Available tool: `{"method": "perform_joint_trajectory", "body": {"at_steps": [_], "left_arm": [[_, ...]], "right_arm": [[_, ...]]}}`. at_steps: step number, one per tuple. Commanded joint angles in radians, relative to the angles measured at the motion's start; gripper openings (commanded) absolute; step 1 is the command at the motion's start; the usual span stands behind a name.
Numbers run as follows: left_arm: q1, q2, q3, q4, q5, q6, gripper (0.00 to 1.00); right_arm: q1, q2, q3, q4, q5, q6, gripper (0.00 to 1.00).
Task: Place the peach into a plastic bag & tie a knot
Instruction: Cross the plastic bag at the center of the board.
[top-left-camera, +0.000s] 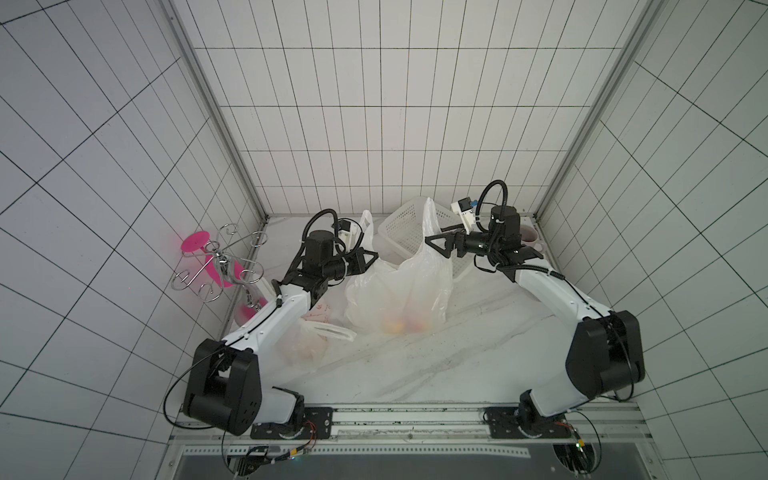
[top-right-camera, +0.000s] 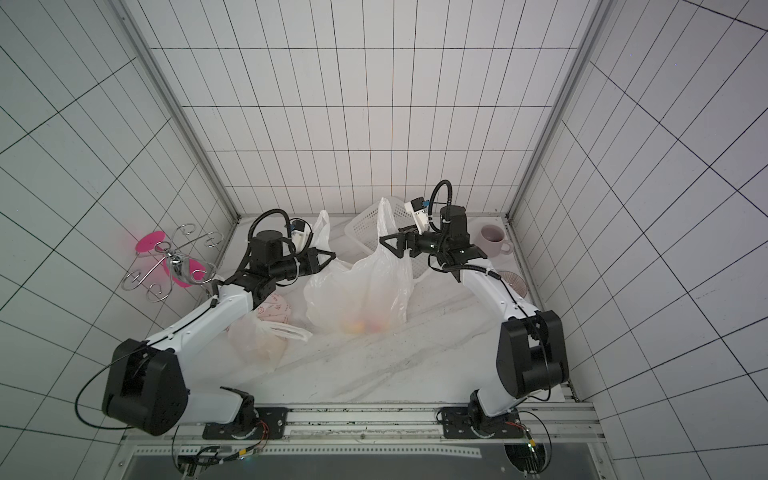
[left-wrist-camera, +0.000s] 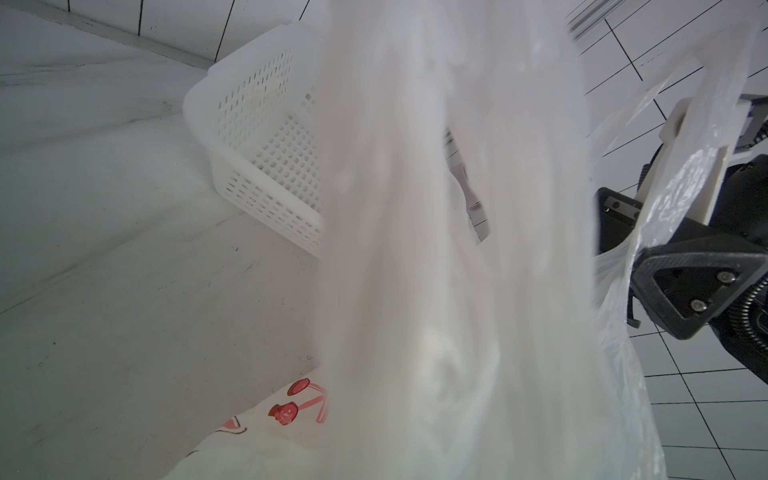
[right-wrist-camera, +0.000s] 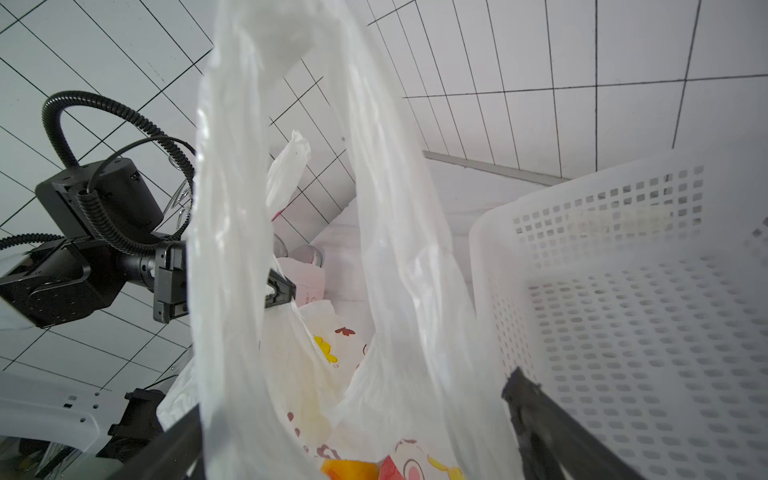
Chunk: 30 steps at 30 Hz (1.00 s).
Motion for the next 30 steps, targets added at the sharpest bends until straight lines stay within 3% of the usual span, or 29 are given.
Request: {"method": "perform_joint_trajectory", "body": {"at_steps": [1,3,5,10,15,18,22,26,30], "left_arm": [[0.004,-0.009,0.021,0.025,0.019,0.017,0.0],[0.004,-0.008,0.026,0.025,0.017,0.013,0.0],[0.004,-0.005,0.032,0.024,0.016,0.004,0.0],[0.004,0.005,0.06,-0.009,0.02,-0.008,0.0],[0.004,-0.009,0.09,-0.066,0.035,-0.005,0.0],[0.003,-0.014,0.102,-0.101,0.056,0.014,0.0],[-0.034,-0.001,0.151,-0.227,0.089,0.126,0.0],[-0.092,0.026,0.198,-0.308,0.173,0.203,0.0],[-0.127,0.064,0.231,-0.354,0.276,0.261,0.0]], "right_arm": [[-0.001,0.011,0.02,0.007,-0.071,0.006,0.98],[0.009,-0.007,0.0,-0.002,-0.045,-0.01,0.99],[0.02,-0.036,-0.031,0.006,0.001,-0.026,0.91],[0.059,-0.092,-0.084,0.039,0.141,-0.081,0.4],[0.113,-0.117,-0.105,0.034,0.236,-0.146,0.23],[0.137,-0.137,-0.109,-0.003,0.294,-0.183,0.01],[0.154,-0.245,-0.139,-0.069,0.375,-0.236,0.0],[0.194,-0.362,-0.128,-0.269,0.483,-0.416,0.0],[0.267,-0.41,-0.112,-0.413,0.516,-0.577,0.0]]}}
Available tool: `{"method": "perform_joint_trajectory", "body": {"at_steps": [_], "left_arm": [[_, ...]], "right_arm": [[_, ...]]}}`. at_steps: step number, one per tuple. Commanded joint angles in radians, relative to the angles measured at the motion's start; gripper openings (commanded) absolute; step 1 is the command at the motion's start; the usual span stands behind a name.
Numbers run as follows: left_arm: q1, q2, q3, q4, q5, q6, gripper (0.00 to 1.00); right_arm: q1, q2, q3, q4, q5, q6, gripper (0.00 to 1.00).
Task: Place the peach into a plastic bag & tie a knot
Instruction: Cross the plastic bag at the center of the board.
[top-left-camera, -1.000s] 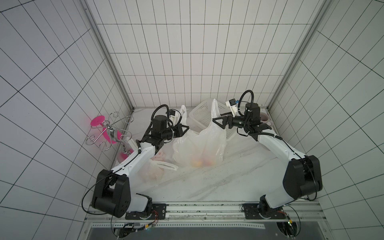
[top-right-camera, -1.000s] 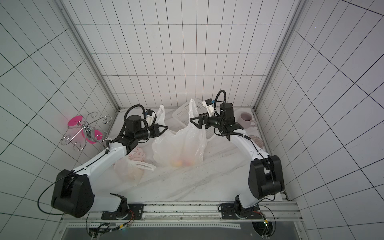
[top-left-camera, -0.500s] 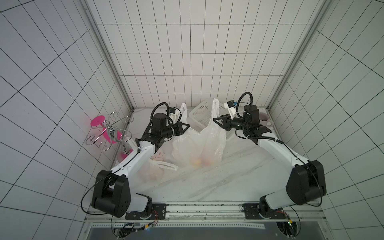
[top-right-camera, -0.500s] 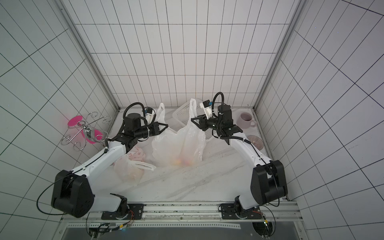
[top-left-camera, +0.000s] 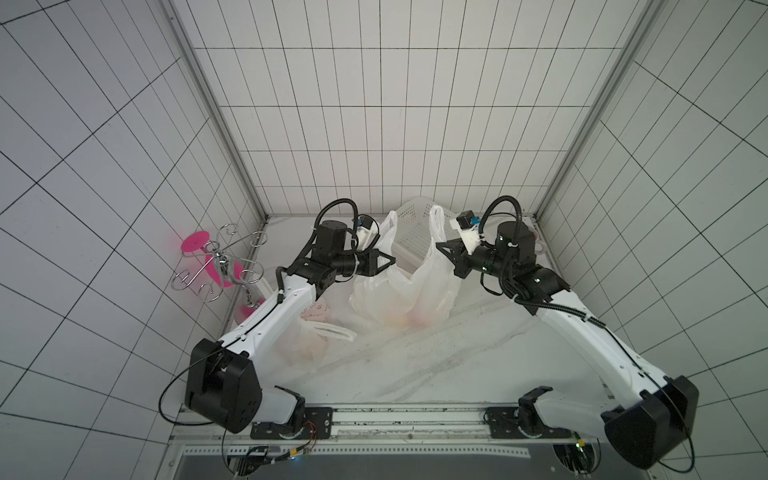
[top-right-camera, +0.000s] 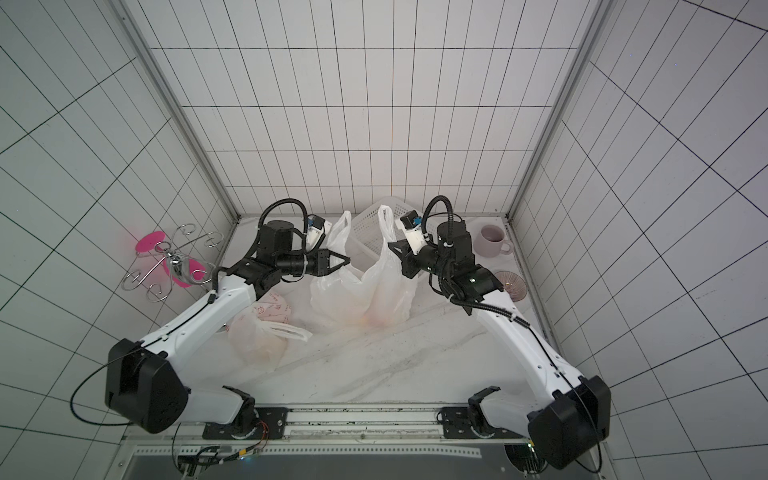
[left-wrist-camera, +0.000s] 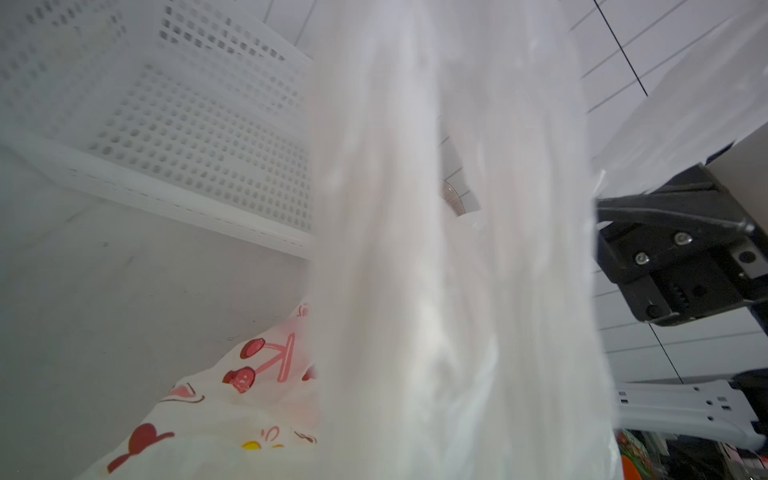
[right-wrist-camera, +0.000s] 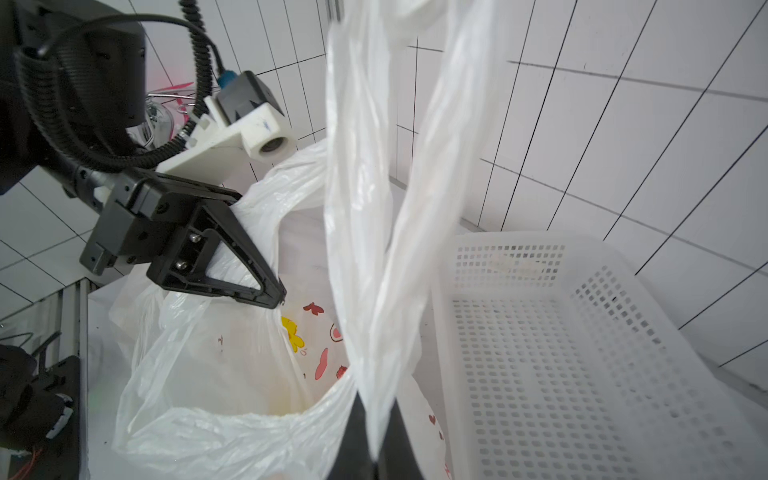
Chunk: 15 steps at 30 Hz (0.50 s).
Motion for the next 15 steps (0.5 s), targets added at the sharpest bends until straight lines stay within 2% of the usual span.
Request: {"method": "perform_joint_trajectory", "body": {"at_steps": [1,5,9,15], "left_arm": [[-0.026,0.043,0.044,-0.103,0.096,0.119,0.0],[-0.072,0.111,0.103,-0.219,0.093,0.237,0.01],[-0.076,0.147,0.109,-0.241,0.114,0.295,0.16],[-0.068,0.12,0.076,-0.208,0.112,0.335,0.35]], "right_arm": [[0.068,0.004,-0.009,-0.189,0.064,-0.223,0.0],[0.123,0.063,0.042,-0.255,0.058,-0.305,0.0],[0.155,0.118,0.085,-0.296,0.076,-0.35,0.0],[0.167,0.149,0.131,-0.335,0.08,-0.358,0.0]]}}
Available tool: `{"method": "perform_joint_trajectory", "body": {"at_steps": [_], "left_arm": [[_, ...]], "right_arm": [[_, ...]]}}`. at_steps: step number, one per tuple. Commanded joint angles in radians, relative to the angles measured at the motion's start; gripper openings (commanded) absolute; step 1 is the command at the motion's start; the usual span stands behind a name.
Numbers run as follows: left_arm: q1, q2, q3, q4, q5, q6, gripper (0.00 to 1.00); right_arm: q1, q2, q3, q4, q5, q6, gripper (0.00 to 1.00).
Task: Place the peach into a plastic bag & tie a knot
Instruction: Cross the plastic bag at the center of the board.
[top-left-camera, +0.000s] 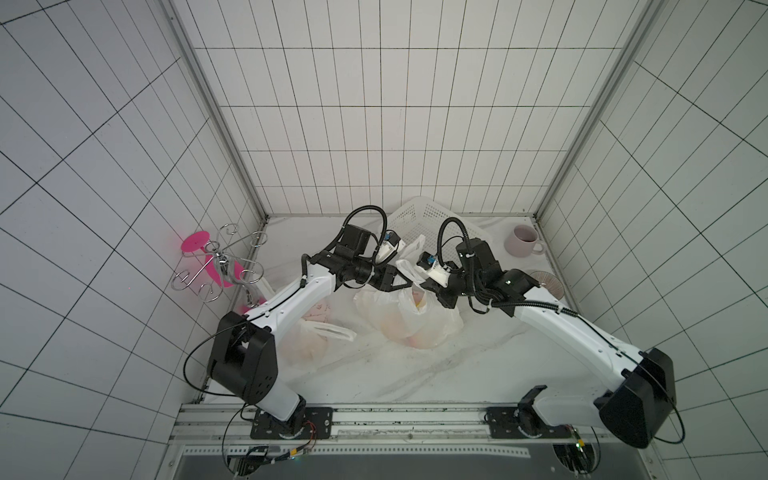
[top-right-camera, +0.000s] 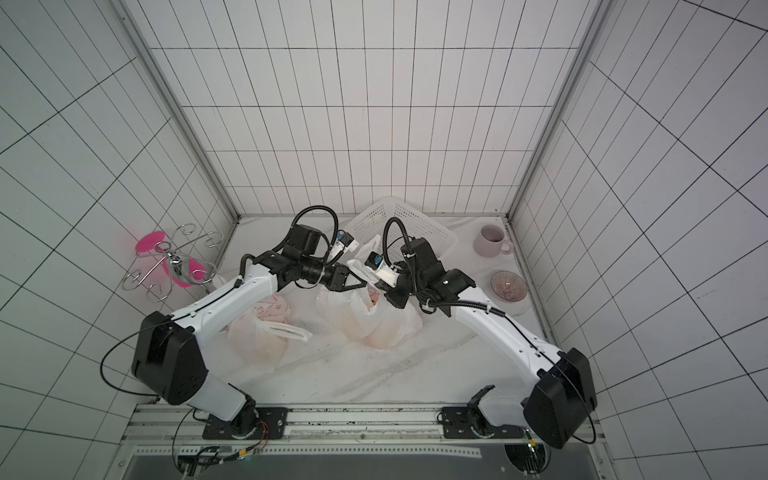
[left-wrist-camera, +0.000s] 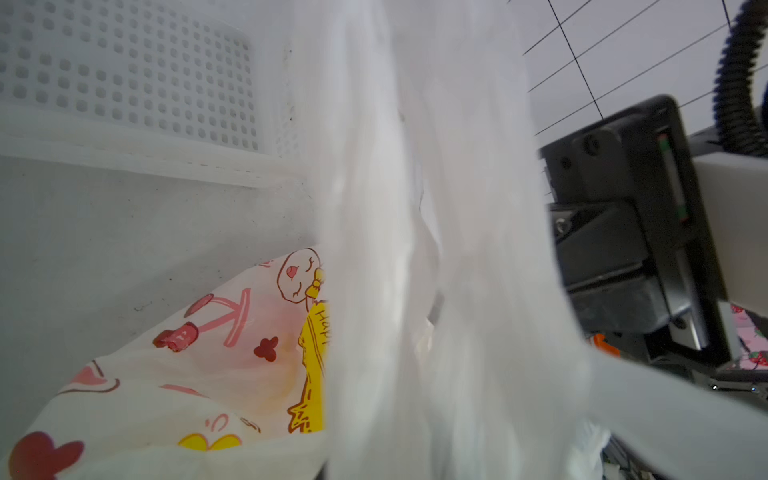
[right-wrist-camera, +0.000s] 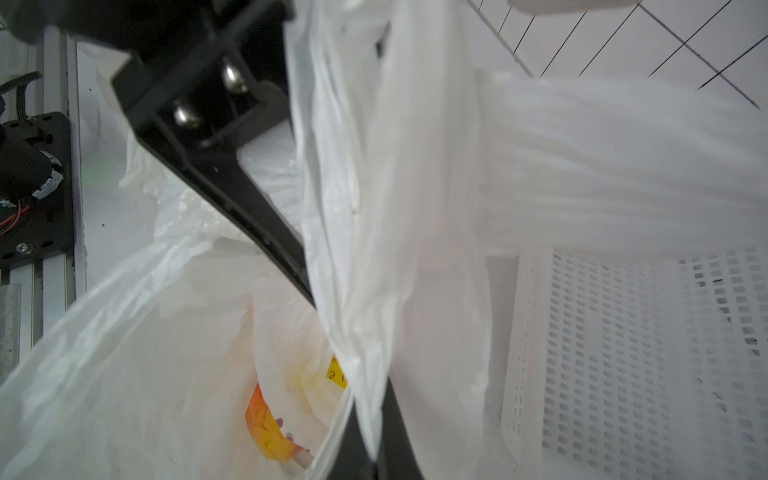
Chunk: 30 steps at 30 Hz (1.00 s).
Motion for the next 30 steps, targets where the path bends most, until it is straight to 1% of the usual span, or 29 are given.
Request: {"method": "perform_joint_trajectory", "body": {"at_steps": [1,3,4,8,12,20,26,28,30], "left_arm": [[0.011,-0.042,-0.031,0.043,0.007,0.054,0.39],[0.018,-0.072,-0.065,0.1,-0.01,0.04,0.49],[0.025,-0.087,-0.078,0.128,-0.022,0.03,0.52],[0.073,-0.136,-0.124,0.274,-0.004,-0.057,0.54],[0.075,-0.166,-0.144,0.369,0.017,-0.1,0.54],[0.04,-0.148,-0.13,0.338,0.041,-0.039,0.55],[0.044,-0.164,-0.15,0.304,0.026,0.022,0.56],[0.043,-0.162,-0.152,0.307,0.026,0.029,0.56],[0.04,-0.161,-0.148,0.326,0.034,0.013,0.57]], "right_arm": [[0.01,0.0,0.129,-0.044,0.002,-0.037,0.0],[0.01,0.0,0.14,-0.044,-0.003,-0.015,0.0],[0.008,-0.001,0.145,-0.045,-0.013,-0.004,0.0],[-0.002,-0.004,0.159,-0.041,-0.042,0.044,0.0],[-0.021,-0.014,0.164,-0.01,-0.06,0.087,0.0],[-0.022,0.002,0.203,0.044,-0.097,0.166,0.0],[-0.041,0.007,0.219,0.044,-0.098,0.177,0.0],[-0.038,0.014,0.226,0.039,-0.106,0.174,0.0],[-0.017,0.028,0.241,0.007,-0.089,0.142,0.0]]}}
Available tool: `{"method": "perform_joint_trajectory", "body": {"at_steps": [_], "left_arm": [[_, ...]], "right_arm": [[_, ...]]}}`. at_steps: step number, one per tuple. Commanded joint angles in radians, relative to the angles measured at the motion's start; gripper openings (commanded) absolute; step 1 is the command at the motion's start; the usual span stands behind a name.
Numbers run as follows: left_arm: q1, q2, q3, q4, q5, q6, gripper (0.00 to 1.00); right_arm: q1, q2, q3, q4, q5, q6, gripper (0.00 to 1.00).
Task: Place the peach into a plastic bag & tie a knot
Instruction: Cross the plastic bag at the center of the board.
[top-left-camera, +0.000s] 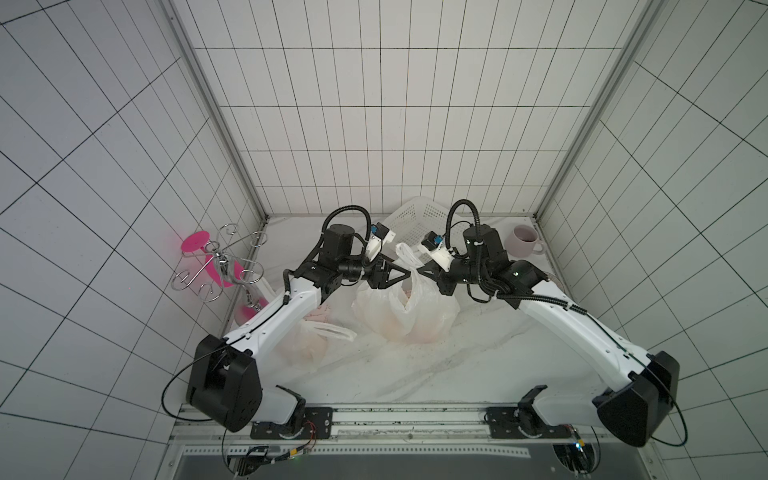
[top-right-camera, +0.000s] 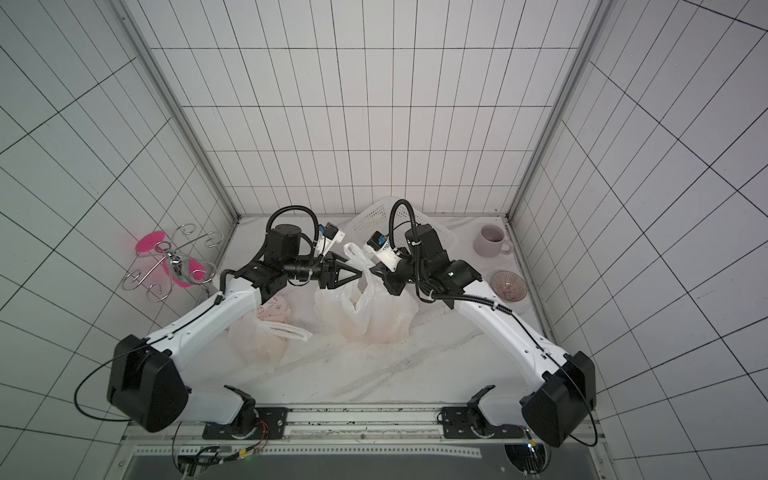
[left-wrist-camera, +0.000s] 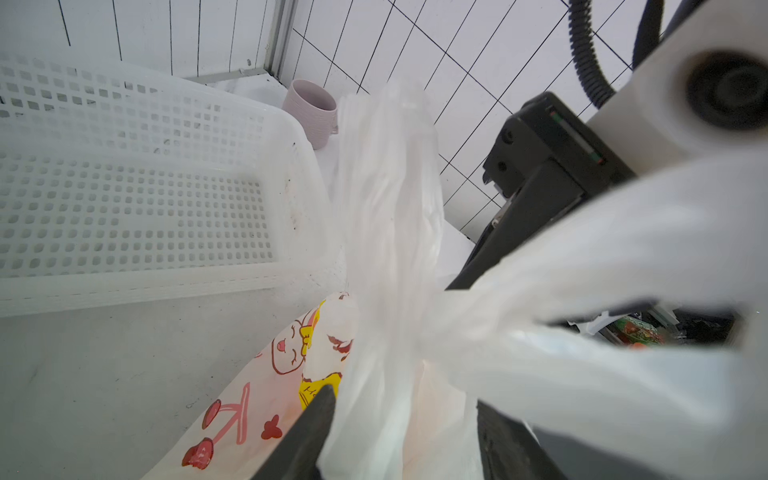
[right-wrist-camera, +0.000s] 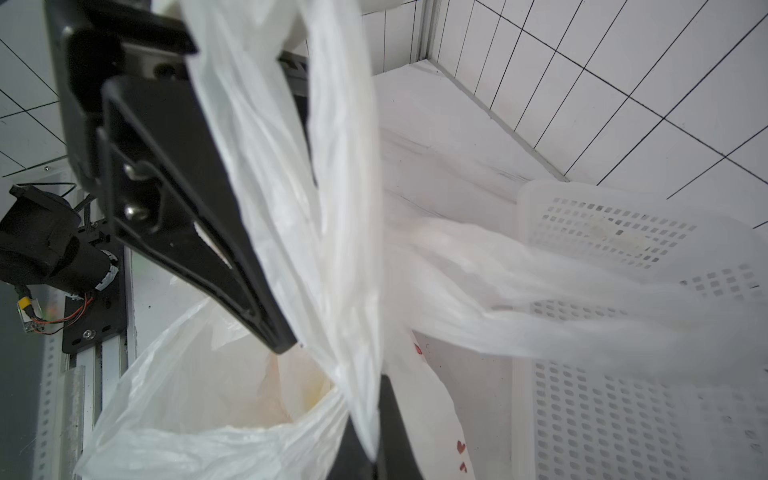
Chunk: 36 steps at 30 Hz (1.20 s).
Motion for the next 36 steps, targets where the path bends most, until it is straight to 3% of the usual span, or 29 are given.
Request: {"method": "perform_joint_trajectory", "body": {"at_steps": [1,8,14,25,28,30,34,36], "left_arm": [[-0.005,-0.009,-0.005,0.03,0.014,0.018,0.57],[-0.017,-0.007,-0.002,0.091,0.024,-0.01,0.64],[-0.017,0.024,0.014,0.094,0.037,-0.016,0.61],[-0.023,0.037,0.011,0.134,0.079,-0.064,0.23],[-0.021,0.027,-0.011,0.171,0.078,-0.09,0.12],[-0.02,0.02,-0.025,0.201,0.08,-0.108,0.06],[-0.017,0.018,-0.037,0.209,0.078,-0.097,0.02],[-0.017,0.016,-0.044,0.21,0.077,-0.081,0.01]], "right_arm": [[0.02,0.025,0.124,-0.032,-0.002,-0.026,0.0],[0.021,0.049,0.138,-0.049,0.0,-0.048,0.0],[0.03,0.058,0.147,-0.063,-0.022,-0.058,0.0],[0.028,0.051,0.153,-0.074,-0.036,-0.026,0.0],[0.017,0.029,0.144,-0.078,-0.04,-0.002,0.08],[0.003,0.006,0.133,-0.082,-0.043,0.022,0.2],[-0.043,-0.046,0.124,-0.091,-0.088,0.107,0.42],[-0.076,-0.069,0.125,-0.086,-0.111,0.183,0.46]]}}
